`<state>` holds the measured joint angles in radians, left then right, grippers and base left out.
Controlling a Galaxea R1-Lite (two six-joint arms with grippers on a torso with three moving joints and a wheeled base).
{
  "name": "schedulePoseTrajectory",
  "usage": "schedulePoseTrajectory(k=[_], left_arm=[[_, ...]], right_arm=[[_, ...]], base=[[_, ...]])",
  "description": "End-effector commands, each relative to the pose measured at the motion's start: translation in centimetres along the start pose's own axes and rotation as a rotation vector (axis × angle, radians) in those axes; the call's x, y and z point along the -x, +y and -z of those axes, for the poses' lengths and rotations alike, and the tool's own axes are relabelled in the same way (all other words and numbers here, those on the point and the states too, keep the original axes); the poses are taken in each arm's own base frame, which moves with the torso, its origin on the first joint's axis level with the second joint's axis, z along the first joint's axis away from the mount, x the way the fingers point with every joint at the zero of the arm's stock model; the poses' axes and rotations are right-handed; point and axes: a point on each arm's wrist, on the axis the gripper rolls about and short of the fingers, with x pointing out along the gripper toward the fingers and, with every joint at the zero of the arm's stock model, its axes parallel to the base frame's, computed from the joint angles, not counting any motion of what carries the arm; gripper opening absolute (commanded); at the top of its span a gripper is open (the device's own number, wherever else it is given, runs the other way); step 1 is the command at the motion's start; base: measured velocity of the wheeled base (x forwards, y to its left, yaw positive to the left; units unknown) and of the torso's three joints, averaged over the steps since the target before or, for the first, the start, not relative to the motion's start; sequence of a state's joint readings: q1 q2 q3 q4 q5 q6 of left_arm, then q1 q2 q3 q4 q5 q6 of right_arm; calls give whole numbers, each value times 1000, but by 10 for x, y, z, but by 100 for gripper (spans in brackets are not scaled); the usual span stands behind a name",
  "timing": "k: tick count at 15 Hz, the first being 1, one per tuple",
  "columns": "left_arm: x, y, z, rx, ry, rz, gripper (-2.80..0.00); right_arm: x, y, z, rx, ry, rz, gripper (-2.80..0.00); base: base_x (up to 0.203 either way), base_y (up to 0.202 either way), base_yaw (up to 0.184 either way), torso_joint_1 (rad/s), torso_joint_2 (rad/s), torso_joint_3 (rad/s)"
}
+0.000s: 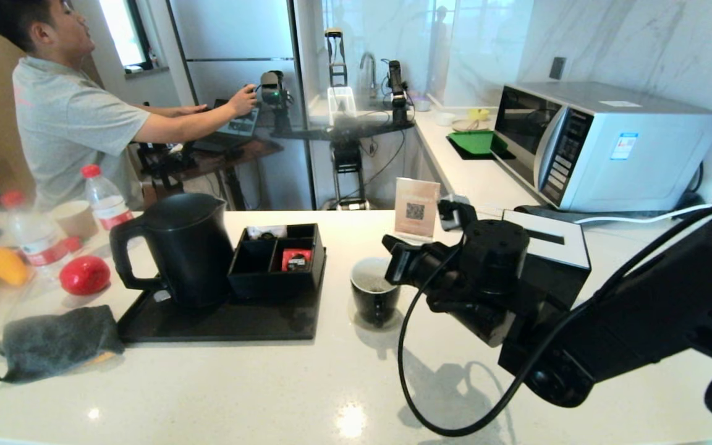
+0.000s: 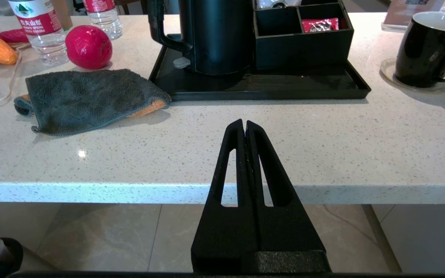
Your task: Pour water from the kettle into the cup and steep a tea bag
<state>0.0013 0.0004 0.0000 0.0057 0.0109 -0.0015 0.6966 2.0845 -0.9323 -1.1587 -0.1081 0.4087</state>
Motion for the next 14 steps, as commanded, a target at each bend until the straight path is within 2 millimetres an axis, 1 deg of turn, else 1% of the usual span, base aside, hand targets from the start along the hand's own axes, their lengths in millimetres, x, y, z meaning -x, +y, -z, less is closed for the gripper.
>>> schedulePoseTrajectory(k=[1,3,5,8,10,11,12,14], left_arm=[[0,0,0,0,0,0,-280],[0,0,0,0,0,0,-280],[0,0,0,0,0,0,-280],[0,0,0,0,0,0,-280],[0,0,0,0,0,0,-280],[0,0,0,0,0,0,-280],[0,0,0,0,0,0,-280],[0,0,0,0,0,0,-280]], right_arm=[[-1,1,5,-2,10,-4,-280],[-4,6,1,-6,-11,-22,-280],[-11,14,-14,-13,-67,-46,-280],[-25,29,-51,-48,-195,-95,-280],[-26,36,-73,-63,-223,-103,-280],[-24,38,-79,-68,-231,-106,-280],[-22,38,-81,-69,-232,-107,-280],[-17,37,-79,-67,-219,-99,-280]], base=[[0,0,0,0,0,0],[0,0,0,0,0,0],[0,0,0,0,0,0],[0,0,0,0,0,0],[0,0,0,0,0,0],[0,0,0,0,0,0],[0,0,0,0,0,0],[0,0,0,0,0,0]])
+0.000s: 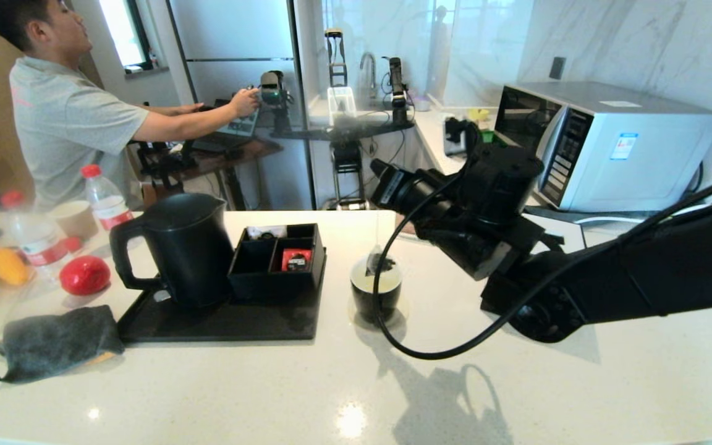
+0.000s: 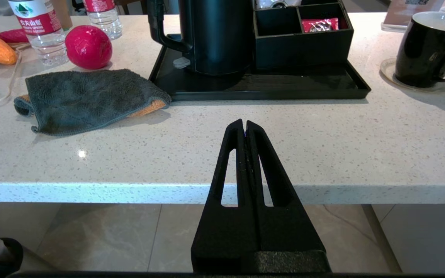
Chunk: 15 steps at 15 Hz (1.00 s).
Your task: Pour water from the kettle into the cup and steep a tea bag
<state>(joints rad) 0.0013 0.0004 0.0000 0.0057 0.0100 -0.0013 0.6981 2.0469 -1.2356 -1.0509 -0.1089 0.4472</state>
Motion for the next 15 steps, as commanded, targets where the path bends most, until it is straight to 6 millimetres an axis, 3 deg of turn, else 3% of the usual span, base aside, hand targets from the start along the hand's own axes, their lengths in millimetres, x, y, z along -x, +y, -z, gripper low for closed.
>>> schedulePoseTrajectory(k=[1,5,9,13,15], left_arm=[[0,0,0,0,0,-1,-280],[0,0,0,0,0,-1,-280],[0,0,0,0,0,-1,-280],[0,0,0,0,0,-1,-280],[0,0,0,0,0,-1,-280]], right_arm=[[8,0,-1,-1,6,5,-280],[21,-10,14,7,56,32,-280],[21,-14,16,8,58,38,-280],[19,-24,4,13,28,61,-280],[17,-31,-15,19,-12,81,-280]], base=[[0,0,0,0,0,0],[0,0,0,0,0,0],[0,0,0,0,0,0],[0,0,0,0,0,0],[0,0,0,0,0,0]])
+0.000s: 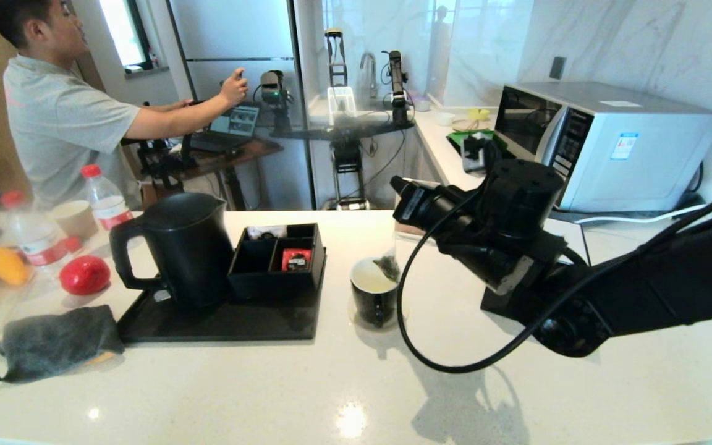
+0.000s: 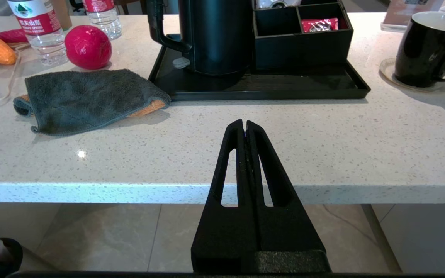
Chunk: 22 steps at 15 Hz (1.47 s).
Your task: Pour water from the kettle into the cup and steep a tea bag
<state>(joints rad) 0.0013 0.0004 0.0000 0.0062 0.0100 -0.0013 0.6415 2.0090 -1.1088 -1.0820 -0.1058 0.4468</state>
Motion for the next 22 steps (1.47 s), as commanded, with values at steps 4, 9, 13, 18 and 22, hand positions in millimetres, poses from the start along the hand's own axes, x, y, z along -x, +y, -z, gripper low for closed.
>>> schedulePoseTrajectory(k=[4,9,13,18,22], left_arm=[[0,0,0,0,0,-1,-280],[0,0,0,0,0,-1,-280],[0,0,0,0,0,-1,-280],[0,0,0,0,0,-1,-280],[0,0,0,0,0,-1,-280]], right_arm=[[2,-18,-63,13,-114,67,-280],[16,-48,-114,41,-182,178,-280],[25,-76,-128,60,-210,261,-280],[32,-97,-130,43,-219,319,-280],[44,-113,-122,48,-227,354,-280]], base=[[0,0,0,0,0,0],[0,0,0,0,0,0],[0,0,0,0,0,0],[0,0,0,0,0,0],[0,0,0,0,0,0]])
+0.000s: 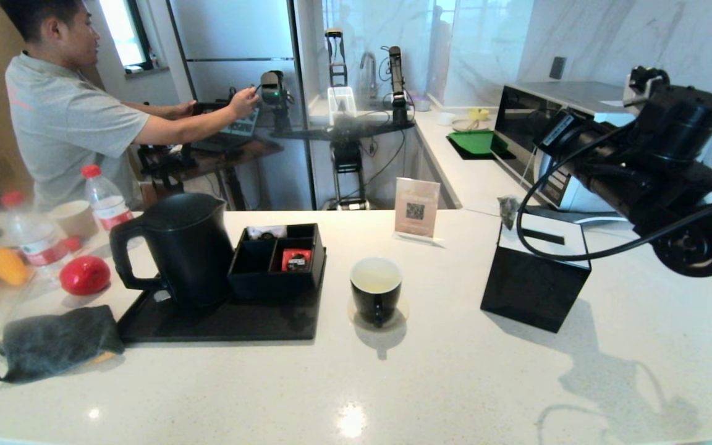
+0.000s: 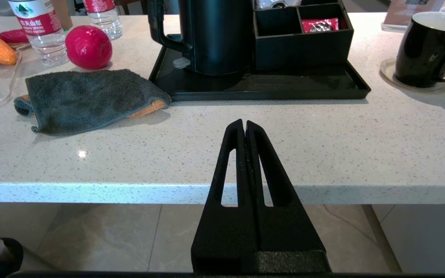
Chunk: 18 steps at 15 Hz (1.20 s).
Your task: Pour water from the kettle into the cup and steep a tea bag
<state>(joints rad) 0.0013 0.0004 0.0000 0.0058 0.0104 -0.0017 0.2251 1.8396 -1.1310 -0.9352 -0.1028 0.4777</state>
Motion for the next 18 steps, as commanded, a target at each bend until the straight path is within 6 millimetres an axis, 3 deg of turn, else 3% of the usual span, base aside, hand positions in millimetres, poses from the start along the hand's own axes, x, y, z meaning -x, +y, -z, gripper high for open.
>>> schedulePoseTrajectory(k=[1,5,12,18], left_arm=[[0,0,0,0,0,-1,-280],[0,0,0,0,0,-1,-280],[0,0,0,0,0,-1,-280],[0,0,0,0,0,-1,-280]], right_arm=[[7,-12,7,4,7,25,-280],[19,-18,8,-16,-7,30,-280],[17,-27,3,-15,-15,50,-280],[18,-49,-7,0,-30,85,-280]], base=[[0,0,0,0,0,0],[0,0,0,0,0,0],[0,0,0,0,0,0],[0,0,0,0,0,0]])
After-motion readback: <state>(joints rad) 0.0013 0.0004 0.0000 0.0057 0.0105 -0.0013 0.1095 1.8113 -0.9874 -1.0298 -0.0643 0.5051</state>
